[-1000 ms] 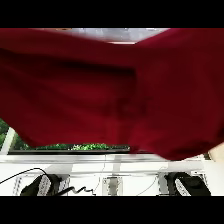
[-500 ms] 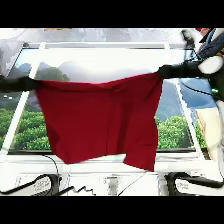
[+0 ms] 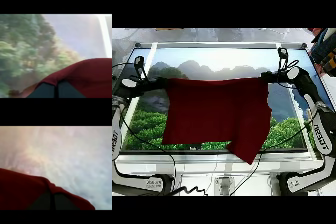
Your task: Fold the clothes and pants, and hang the long-sleeved shirts on hangers.
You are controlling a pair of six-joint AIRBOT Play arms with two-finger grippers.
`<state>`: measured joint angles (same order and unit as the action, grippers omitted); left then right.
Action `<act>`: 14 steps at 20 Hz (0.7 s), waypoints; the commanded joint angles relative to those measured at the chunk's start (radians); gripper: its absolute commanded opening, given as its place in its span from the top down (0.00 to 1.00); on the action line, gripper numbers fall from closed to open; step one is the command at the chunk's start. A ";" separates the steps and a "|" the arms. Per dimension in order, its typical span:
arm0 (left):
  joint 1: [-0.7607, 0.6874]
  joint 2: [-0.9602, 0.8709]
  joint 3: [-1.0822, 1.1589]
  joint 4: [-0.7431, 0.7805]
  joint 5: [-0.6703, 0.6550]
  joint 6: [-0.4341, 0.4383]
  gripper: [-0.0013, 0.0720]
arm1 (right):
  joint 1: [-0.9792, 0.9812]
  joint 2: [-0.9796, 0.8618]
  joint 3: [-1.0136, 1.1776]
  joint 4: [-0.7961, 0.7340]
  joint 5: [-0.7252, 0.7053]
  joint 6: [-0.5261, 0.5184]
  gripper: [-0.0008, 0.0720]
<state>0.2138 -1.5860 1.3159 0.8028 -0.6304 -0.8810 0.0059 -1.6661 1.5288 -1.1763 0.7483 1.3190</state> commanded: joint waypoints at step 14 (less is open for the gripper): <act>0.019 -0.100 -0.002 0.326 -0.436 -0.055 0.92 | -0.080 -0.030 -0.085 -0.102 0.620 0.003 0.86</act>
<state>0.2314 -1.6752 1.3144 1.1191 -1.0332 -0.9234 -0.0715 -1.6958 1.4662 -1.2934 1.3308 1.3212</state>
